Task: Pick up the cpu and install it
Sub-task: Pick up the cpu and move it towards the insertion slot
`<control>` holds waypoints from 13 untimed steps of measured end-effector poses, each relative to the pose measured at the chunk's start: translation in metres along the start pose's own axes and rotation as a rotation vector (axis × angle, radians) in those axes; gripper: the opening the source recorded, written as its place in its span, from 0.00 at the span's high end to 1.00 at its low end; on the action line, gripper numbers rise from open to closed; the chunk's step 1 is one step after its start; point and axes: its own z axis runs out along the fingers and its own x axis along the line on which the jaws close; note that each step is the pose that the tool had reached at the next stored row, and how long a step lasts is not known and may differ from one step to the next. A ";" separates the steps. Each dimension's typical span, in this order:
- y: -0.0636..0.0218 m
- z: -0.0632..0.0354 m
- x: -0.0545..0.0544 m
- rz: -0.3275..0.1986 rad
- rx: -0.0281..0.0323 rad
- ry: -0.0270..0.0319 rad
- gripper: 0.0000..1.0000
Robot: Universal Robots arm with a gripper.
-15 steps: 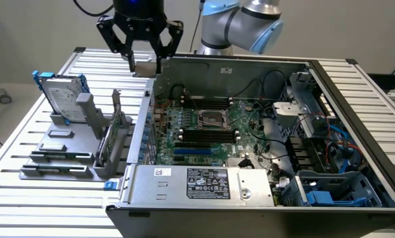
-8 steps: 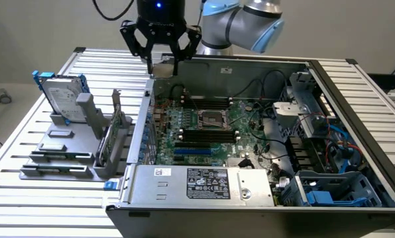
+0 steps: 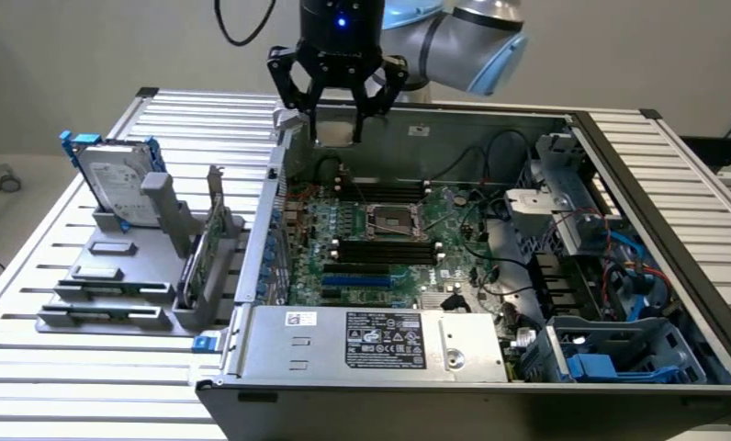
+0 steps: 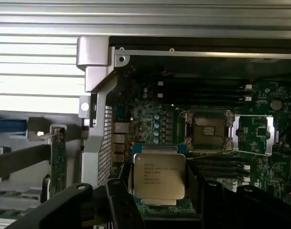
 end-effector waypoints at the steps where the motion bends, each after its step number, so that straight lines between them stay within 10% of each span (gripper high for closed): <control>1: 0.0019 0.0018 -0.005 0.000 0.0000 0.0000 0.45; 13: 0.0236 0.0235 -0.061 0.000 0.0001 0.0000 0.45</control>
